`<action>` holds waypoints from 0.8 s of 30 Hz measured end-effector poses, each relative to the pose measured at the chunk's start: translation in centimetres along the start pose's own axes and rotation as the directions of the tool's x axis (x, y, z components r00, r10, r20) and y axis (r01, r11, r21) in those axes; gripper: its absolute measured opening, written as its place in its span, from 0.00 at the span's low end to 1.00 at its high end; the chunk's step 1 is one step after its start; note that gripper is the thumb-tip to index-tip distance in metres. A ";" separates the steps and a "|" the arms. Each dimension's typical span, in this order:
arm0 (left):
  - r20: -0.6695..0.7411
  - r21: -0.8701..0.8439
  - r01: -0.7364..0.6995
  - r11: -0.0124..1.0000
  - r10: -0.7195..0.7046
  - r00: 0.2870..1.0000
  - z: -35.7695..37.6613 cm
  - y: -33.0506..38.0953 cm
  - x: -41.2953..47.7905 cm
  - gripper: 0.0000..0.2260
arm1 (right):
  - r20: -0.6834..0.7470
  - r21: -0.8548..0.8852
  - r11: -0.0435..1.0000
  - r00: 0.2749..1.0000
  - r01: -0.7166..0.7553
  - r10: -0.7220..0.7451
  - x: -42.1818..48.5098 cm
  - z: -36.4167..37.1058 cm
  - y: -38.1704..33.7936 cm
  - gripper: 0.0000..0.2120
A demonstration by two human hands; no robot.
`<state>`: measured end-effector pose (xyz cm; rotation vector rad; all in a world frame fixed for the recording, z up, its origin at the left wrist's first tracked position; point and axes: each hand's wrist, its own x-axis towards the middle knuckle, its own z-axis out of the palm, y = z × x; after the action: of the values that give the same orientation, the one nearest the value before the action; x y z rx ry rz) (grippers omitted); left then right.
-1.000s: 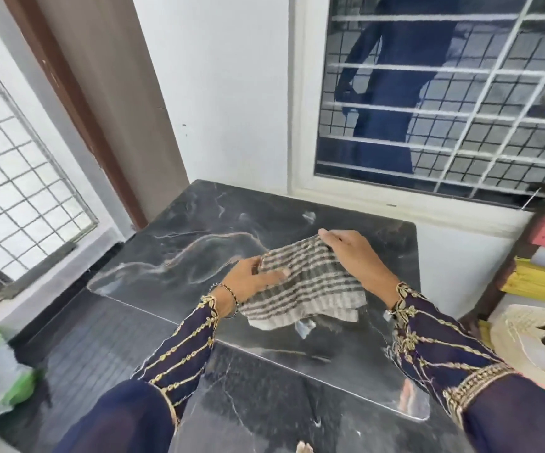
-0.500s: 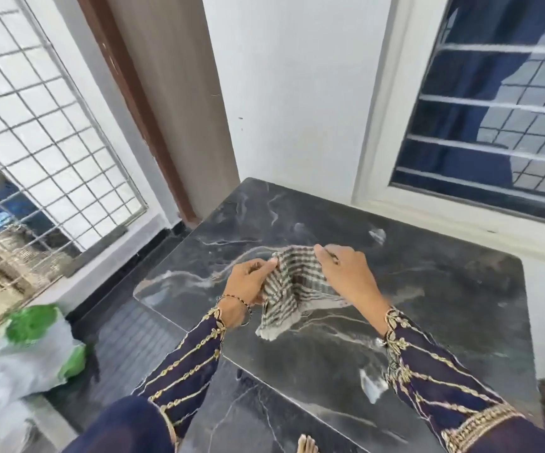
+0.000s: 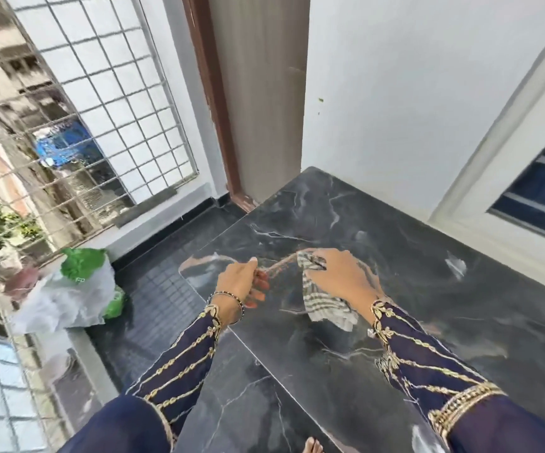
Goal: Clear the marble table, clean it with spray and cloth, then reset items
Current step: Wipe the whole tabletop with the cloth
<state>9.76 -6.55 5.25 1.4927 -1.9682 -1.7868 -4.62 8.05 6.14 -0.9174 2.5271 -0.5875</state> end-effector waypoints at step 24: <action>0.079 0.009 0.204 0.979 -0.204 0.976 -16.5 -6.2 17.8 0.18 | 0.062 -0.322 0.946 0.998 0.037 -0.017 10.2 22.0 -8.9 0.33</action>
<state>14.53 -29.43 -3.77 1.7059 -1.9106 -1.9536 3.32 -10.56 -9.99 -1.0642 2.6056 -0.1481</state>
